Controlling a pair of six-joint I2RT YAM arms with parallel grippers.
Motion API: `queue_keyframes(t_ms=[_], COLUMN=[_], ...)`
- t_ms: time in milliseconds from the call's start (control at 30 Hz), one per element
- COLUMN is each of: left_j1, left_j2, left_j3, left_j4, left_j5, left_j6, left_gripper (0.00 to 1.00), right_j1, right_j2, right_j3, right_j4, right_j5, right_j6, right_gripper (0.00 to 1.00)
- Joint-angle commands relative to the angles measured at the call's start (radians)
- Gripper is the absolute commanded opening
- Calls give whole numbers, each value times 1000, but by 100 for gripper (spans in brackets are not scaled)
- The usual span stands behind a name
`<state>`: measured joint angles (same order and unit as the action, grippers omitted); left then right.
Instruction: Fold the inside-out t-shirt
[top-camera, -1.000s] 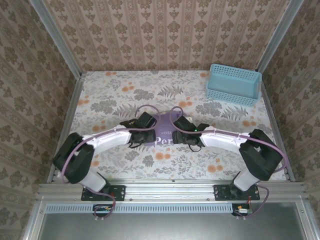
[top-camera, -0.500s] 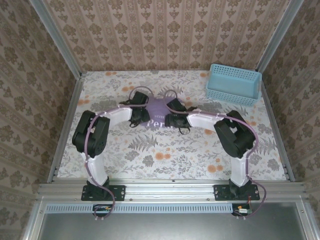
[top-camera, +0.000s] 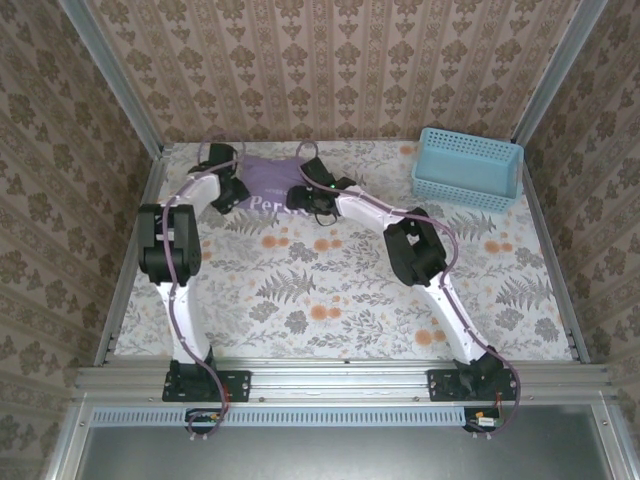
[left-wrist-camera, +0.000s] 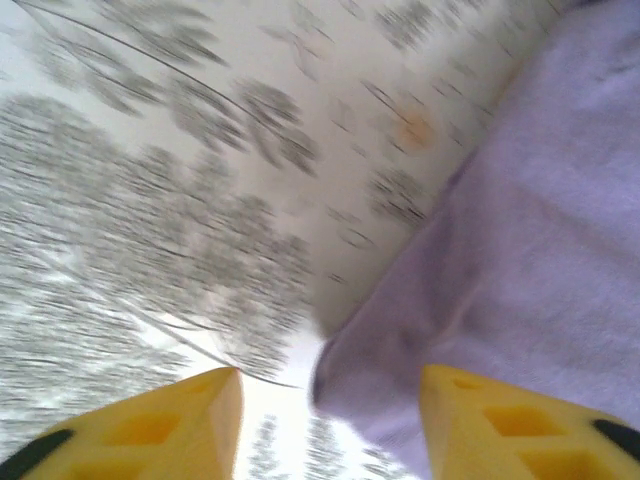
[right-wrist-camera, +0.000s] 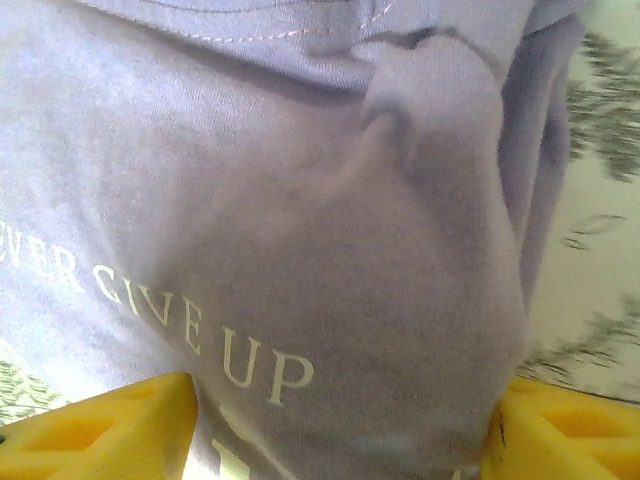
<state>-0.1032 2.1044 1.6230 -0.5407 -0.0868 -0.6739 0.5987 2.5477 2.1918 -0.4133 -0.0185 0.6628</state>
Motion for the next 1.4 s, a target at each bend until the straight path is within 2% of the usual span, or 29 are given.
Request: queue_keyframes(t_ms=[0, 67, 133, 200, 333, 467, 533, 733, 1000, 1200, 1367], left_j1=[-22, -69, -137, -183, -233, -287, -289, -213, -12, 84, 120], left_j2=[-78, -123, -148, -131, -39, 88, 162, 274, 246, 247, 210], left_j3=[36, 28, 14, 27, 68, 198, 279, 387, 356, 394, 412], left_j4=[-117, -117, -82, -72, -20, -65, -137, -244, -237, -262, -274], left_j5=[-71, -101, -116, -105, -3, -8, -51, -153, -138, -140, -175], left_j6=[38, 68, 123, 149, 177, 224, 211, 224, 245, 262, 301], left_gripper=[59, 63, 70, 72, 74, 77, 77, 74, 74, 75, 77], right_j1=[-11, -27, -45, -60, -77, -79, -82, -89, -148, -259, -288], right_j2=[-26, -95, -198, -307, -515, -690, -791, -1093, -1515, -1736, -1797], right_j3=[42, -27, -159, -315, -592, -807, -923, -1196, -1458, -1537, -1526], right_j4=[-113, -102, -64, 4, 86, 110, 120, 92, -41, -152, -183], right_j5=[-12, 1, 12, 21, 32, 71, 99, 181, 287, 289, 280], right_j6=[12, 8, 6, 6, -7, -25, -28, -23, -10, -9, -18], right_gripper=[75, 77, 79, 81, 83, 84, 85, 86, 91, 94, 95])
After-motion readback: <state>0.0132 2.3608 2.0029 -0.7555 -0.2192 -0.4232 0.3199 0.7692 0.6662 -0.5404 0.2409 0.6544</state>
